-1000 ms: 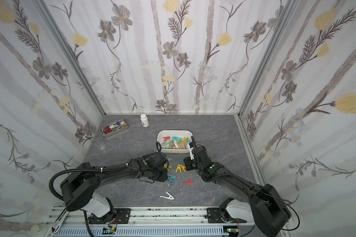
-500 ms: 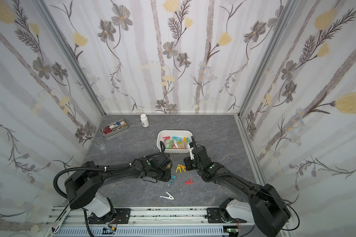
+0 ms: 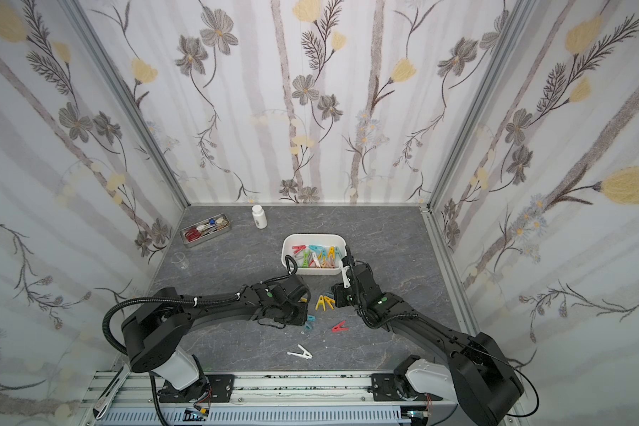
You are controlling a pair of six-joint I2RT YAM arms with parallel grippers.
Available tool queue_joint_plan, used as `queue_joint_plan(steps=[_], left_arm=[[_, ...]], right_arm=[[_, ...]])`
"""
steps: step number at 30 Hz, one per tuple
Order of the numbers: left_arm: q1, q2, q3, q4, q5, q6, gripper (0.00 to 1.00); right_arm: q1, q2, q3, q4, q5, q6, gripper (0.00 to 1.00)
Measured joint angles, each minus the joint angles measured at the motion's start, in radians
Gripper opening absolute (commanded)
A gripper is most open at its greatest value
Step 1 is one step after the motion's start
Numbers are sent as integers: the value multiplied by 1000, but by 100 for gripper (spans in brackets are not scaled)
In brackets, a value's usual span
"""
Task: Put the clothespins into the storage box
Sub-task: Pick up the clothespin from the center of the board.
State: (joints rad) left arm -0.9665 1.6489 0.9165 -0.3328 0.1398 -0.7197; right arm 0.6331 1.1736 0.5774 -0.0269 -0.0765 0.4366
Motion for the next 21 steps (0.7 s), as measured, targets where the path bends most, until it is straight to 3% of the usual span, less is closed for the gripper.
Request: queue_joint_plan(steps=[12,21], left_arm=[[37,-63,-64,50,21,-56,4],[95,-194,-48,36,77,-63,2]], right_arm=[[-5,-11,-2,0,0,0,24],[-5,-34,-2,-10,0,0,24]])
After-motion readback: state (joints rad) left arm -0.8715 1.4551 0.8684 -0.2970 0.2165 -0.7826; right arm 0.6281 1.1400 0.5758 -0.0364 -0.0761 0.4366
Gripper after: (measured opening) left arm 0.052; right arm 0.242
